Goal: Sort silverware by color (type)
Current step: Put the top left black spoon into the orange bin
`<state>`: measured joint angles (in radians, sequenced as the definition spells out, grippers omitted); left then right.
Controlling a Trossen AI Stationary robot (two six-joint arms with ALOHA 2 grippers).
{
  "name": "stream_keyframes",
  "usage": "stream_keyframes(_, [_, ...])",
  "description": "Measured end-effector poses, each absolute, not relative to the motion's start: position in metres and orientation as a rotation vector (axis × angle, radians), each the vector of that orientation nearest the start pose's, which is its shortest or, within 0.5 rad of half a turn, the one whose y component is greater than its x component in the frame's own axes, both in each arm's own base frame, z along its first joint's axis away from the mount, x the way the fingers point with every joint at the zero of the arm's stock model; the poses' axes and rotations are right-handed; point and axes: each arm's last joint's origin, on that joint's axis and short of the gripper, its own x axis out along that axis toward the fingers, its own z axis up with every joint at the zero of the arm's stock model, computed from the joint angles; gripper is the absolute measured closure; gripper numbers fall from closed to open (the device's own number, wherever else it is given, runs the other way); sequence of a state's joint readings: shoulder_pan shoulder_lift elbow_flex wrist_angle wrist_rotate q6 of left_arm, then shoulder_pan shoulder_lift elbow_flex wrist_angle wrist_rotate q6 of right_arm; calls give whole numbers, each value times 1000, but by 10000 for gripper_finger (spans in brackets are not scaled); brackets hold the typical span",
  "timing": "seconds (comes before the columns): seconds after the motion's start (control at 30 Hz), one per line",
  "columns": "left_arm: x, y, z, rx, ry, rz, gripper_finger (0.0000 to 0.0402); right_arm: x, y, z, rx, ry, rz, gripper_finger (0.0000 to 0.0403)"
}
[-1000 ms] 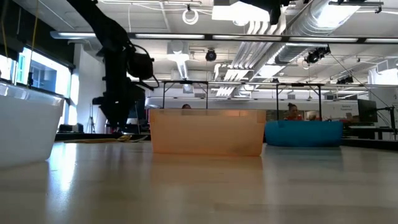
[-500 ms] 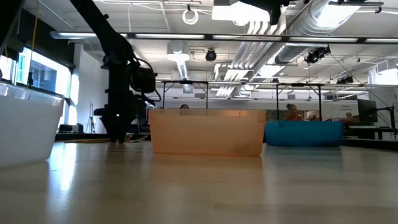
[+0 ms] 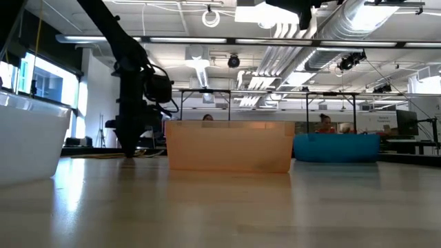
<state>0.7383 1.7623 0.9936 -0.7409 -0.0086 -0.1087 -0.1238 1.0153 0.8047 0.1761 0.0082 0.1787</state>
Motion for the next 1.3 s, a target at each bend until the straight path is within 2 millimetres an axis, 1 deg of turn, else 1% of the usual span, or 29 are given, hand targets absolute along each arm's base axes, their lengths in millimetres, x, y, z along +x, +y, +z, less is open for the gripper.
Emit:
stream_keyframes(0.3, [220,193,142,-618,1402,621,399,228,-29,332,178,23,-135,295])
stream_keyframes(0.47, [225,185,145,-598,1403,582,400,228,-29,332,177,23,-135,295])
stream_keyframes(0.57, [231,176,156,-564,1372,552,400,228,-29,331,178,31,-135,295])
stream_keyframes(0.67, [236,160,177,-513,1305,525,401,228,-29,330,178,43,-136,295])
stream_keyframes(0.73, [239,146,196,-480,1228,508,401,228,-29,329,179,51,-137,295])
stream_keyframes(0.8, [243,132,217,-457,1111,497,401,228,-29,329,179,54,-137,295])
stream_keyframes(0.9, [248,105,250,-411,853,446,401,228,-29,328,179,63,-138,295])
stream_keyframes(0.97, [249,84,266,-382,678,389,401,228,-29,327,180,69,-139,295])
stream_keyframes(1.13, [243,37,286,-314,389,255,401,227,-29,327,183,77,-140,295])
stream_keyframes(1.23, [241,16,294,-255,218,172,401,227,-28,327,183,76,-133,295])
stream_keyframes(1.3, [242,5,303,-210,99,115,401,228,-28,327,184,75,-123,295])
